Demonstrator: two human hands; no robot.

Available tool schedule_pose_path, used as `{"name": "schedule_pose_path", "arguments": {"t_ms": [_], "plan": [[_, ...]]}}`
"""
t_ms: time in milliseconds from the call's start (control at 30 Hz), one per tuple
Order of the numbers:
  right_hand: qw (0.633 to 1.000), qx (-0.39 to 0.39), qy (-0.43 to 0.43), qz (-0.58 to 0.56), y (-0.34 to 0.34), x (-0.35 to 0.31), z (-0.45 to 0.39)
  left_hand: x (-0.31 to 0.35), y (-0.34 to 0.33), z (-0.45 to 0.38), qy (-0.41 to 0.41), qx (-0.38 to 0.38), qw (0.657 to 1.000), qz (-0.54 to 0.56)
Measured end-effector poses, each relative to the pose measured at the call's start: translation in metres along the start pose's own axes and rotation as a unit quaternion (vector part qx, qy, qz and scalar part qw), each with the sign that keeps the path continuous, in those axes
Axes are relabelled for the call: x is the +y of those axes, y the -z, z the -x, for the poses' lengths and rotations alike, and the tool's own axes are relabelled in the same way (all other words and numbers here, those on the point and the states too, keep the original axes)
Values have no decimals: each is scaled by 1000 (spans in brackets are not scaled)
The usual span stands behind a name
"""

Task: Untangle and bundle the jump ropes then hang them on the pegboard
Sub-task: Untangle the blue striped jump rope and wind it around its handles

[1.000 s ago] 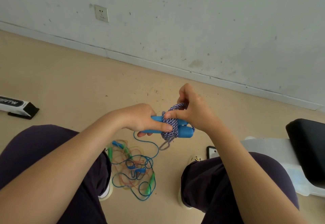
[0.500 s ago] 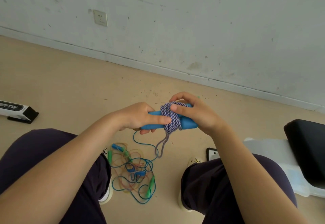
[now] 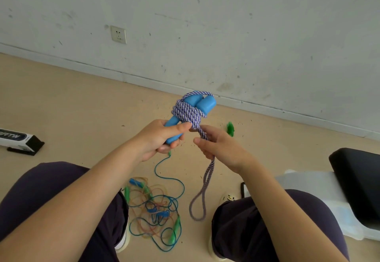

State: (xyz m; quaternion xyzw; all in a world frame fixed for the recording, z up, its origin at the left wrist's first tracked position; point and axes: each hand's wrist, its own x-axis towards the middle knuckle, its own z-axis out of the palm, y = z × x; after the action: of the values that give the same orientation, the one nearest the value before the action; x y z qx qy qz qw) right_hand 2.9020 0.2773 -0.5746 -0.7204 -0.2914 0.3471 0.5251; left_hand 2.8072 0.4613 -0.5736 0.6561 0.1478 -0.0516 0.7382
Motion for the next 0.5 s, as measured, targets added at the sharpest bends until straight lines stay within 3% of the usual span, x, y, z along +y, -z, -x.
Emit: {"name": "schedule_pose_path", "arguments": {"t_ms": [233,500], "plan": [[988,75,-34,133,-8,4,-8,-3,1,-2,-17,10,1000,16],[978,75,7,195,-11,-8,-7,-9,10,-11,19,193,981,-21]]}}
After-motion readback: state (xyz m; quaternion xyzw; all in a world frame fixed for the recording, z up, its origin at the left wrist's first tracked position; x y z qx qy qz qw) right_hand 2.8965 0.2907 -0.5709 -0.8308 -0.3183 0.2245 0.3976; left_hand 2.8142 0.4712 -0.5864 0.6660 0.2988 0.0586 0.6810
